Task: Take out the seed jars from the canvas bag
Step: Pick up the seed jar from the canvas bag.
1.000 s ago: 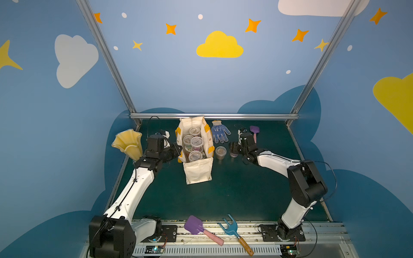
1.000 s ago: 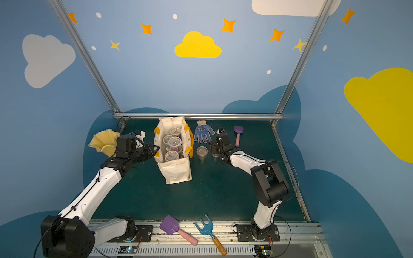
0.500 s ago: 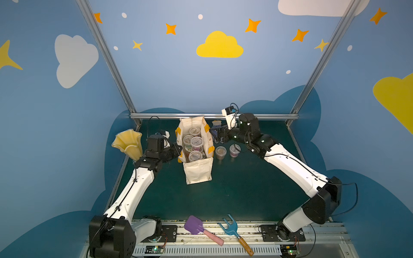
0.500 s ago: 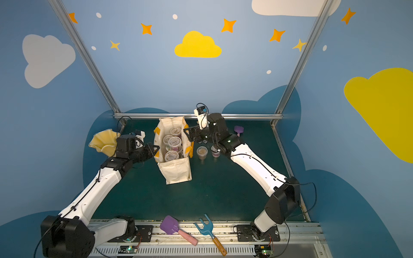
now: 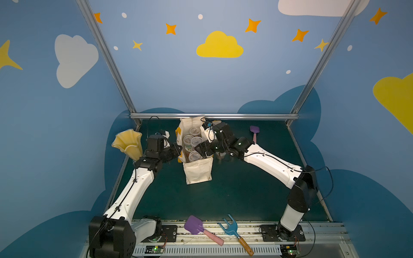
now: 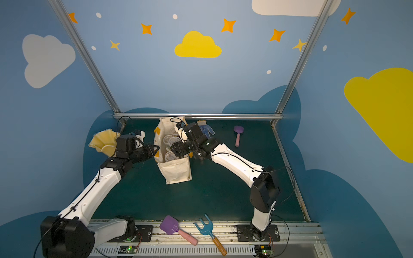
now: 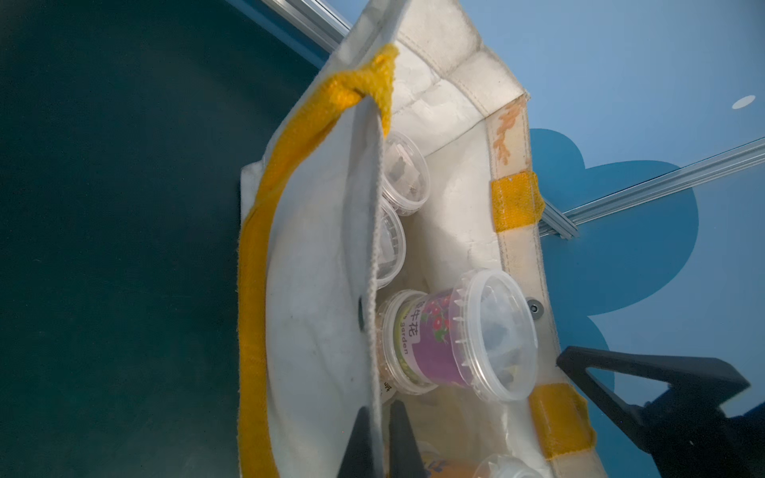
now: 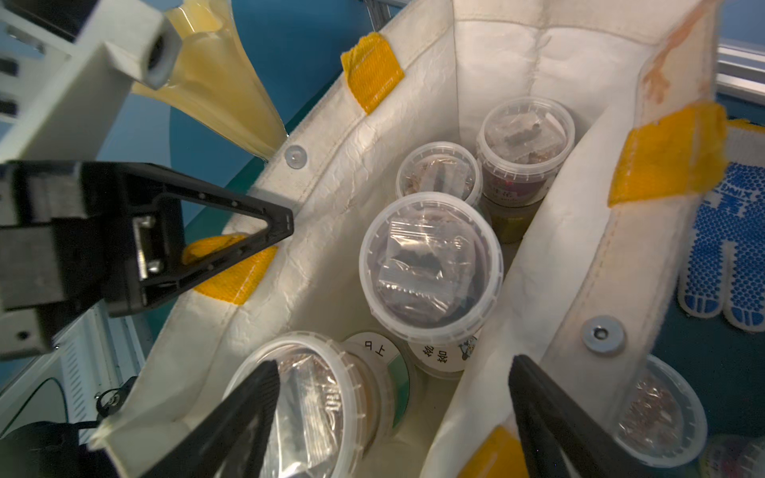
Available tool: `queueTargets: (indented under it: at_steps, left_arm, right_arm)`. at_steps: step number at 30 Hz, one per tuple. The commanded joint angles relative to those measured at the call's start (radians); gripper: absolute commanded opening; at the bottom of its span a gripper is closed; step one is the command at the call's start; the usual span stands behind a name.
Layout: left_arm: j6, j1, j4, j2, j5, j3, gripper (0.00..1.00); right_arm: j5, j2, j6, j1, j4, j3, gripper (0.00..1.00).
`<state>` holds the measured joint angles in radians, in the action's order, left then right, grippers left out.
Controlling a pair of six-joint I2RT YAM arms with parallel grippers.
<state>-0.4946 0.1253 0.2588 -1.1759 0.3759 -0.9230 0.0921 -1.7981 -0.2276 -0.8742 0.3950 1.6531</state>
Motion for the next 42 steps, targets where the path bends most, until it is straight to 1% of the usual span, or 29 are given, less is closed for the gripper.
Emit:
queueTargets:
  at_steps: [1,11,16,27,33,38,42]
  left_arm:
    - [-0.004,0.003,0.009,0.033,0.026,0.013,0.05]
    - [-0.003,0.004,0.015,0.048,0.024,0.013,0.05]
    - [-0.006,0.004,0.008,0.047,0.027,0.019,0.05]
    - [-0.008,0.004,-0.005,0.040,0.029,0.026,0.05]
    - [-0.008,0.004,-0.004,0.040,0.027,0.027,0.05]
    - [-0.008,0.003,-0.007,0.037,0.027,0.029,0.05]
    - [-0.008,0.004,-0.008,0.034,0.028,0.029,0.05]
  right_arm:
    - [-0.050,-0.030,-0.002,-0.009,0.024,0.059,0.85]
    - [-0.101,-0.127,-0.006,-0.010,0.045,0.161,0.85]
    - [-0.113,-0.173,-0.007,-0.009,0.063,0.206,0.88]
    - [-0.123,-0.227,-0.009,-0.009,0.079,0.255,0.88]
    - [-0.092,-0.263,-0.013,-0.006,0.103,0.294,0.88]
    - [-0.085,-0.270,-0.012,-0.007,0.102,0.303,0.84]
    - [-0.080,-0.265,-0.014,-0.005,0.095,0.302,0.79]
